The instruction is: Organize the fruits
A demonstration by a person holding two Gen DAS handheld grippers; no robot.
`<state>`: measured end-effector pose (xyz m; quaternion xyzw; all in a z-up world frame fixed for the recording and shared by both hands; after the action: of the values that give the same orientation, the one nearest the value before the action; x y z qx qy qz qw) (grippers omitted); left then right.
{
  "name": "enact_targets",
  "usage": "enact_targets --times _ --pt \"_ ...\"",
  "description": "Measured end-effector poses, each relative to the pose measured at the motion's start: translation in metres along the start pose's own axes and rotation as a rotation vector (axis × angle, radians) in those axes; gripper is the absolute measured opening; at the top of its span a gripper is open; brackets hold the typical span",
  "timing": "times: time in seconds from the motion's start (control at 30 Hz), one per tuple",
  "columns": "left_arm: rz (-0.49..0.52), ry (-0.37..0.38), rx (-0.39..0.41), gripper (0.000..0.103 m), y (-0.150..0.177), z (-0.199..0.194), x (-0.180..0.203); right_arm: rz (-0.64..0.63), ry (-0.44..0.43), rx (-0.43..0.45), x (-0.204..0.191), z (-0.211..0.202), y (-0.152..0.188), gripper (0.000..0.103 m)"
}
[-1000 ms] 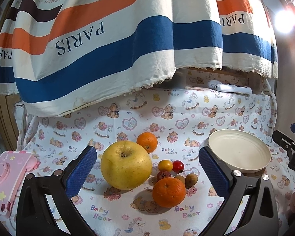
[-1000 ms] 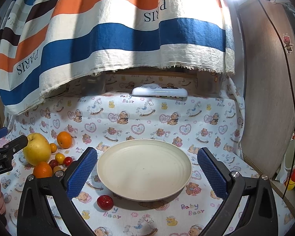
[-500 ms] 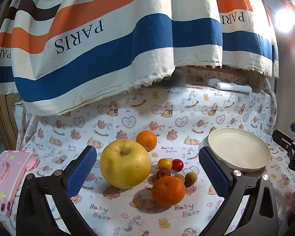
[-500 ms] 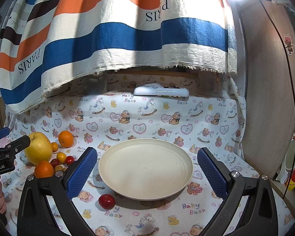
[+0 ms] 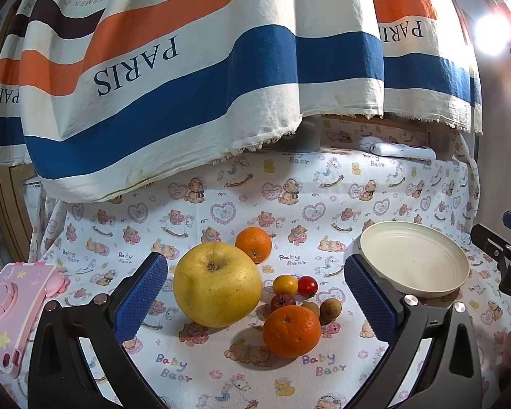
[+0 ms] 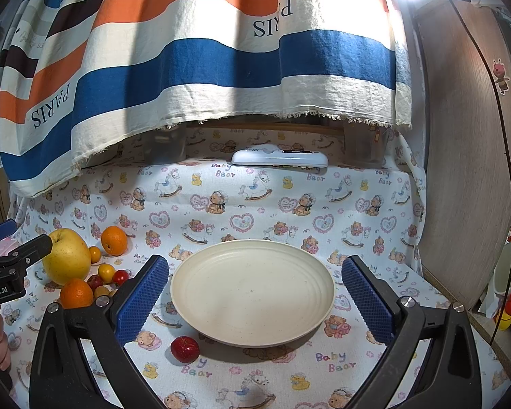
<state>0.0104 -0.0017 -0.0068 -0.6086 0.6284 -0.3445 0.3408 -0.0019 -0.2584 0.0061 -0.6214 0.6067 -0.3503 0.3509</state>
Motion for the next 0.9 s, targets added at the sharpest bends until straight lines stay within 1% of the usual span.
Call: enact_targets --times 0.9 --pt "0.005 0.002 -0.011 0.103 -0.0010 0.0002 0.0001 0.008 -0.001 0.000 0.0007 -0.0003 0.0002 0.102"
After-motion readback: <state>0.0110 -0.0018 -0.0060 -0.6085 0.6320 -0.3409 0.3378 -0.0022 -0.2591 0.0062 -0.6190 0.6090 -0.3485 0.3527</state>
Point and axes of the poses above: each gripper's, at about its wrist camera, not at the fingertips, and z roughly the way its jaws point, x to its right, y to its underside, the point moved 1 cm from there along z, roughly the way its jaws point, and after that the axes turned 13 degrees about -x, right-handed, at the moved point
